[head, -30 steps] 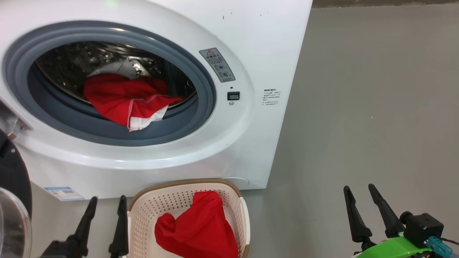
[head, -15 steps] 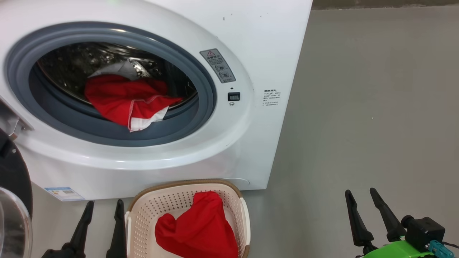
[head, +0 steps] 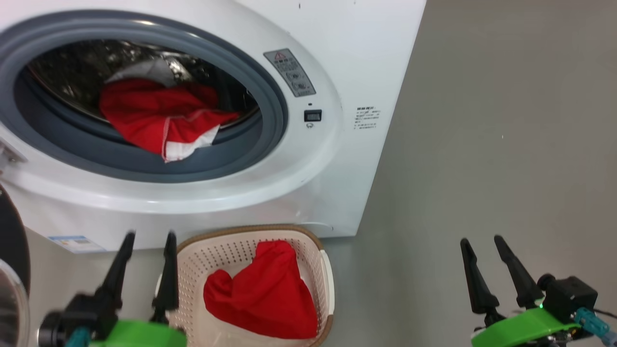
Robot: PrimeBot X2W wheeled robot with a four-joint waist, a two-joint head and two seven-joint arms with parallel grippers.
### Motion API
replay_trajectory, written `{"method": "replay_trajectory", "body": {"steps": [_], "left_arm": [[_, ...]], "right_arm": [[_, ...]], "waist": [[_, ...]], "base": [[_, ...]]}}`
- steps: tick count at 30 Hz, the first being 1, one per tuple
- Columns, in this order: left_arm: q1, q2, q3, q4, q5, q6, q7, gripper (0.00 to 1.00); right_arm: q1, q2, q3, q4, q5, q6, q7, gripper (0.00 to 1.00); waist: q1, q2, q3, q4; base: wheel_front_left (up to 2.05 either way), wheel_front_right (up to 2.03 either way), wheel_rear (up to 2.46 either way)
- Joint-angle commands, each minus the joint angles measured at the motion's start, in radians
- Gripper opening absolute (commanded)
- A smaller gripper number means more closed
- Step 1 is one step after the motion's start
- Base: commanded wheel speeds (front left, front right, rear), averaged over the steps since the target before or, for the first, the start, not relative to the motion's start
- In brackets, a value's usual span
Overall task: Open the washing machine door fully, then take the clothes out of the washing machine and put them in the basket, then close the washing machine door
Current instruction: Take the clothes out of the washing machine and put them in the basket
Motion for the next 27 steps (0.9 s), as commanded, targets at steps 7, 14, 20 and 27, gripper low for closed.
{"method": "replay_trajectory", "body": {"steps": [7, 14, 20, 27], "left_arm": [[-0.246, 0.011, 0.015, 0.098, 0.073, -0.004, -0.005, 1.0], [-0.489, 0.046, 0.031, 0.271, 0.112, 0.006, -0.005, 1.0], [-0.671, 0.101, 0.055, 0.441, 0.127, 0.03, -0.005, 1.0], [-0.844, 0.181, 0.087, 0.669, 0.13, 0.074, -0.005, 1.0]], "right_arm": [[-0.086, -0.003, 0.04, -0.036, 0.001, 0.008, -0.006, 1.0], [-0.144, -0.001, 0.051, -0.043, 0.008, 0.008, -0.006, 1.0], [-0.184, 0.0, 0.069, -0.05, 0.038, 0.008, -0.006, 1.0], [-0.208, 0.0, 0.093, -0.054, 0.064, 0.008, -0.006, 1.0]], "waist": [[0.0001, 0.0, 0.113, -0.028], [0.0001, 0.0, 0.207, -0.079], [0.0001, 0.0, 0.282, -0.129], [0.0001, 0.0, 0.339, -0.186]], "base": [[0.0, 0.0, 0.0], [0.0, 0.0, 0.0], [0.0, 0.0, 0.0], [0.0, 0.0, 0.0]]}}
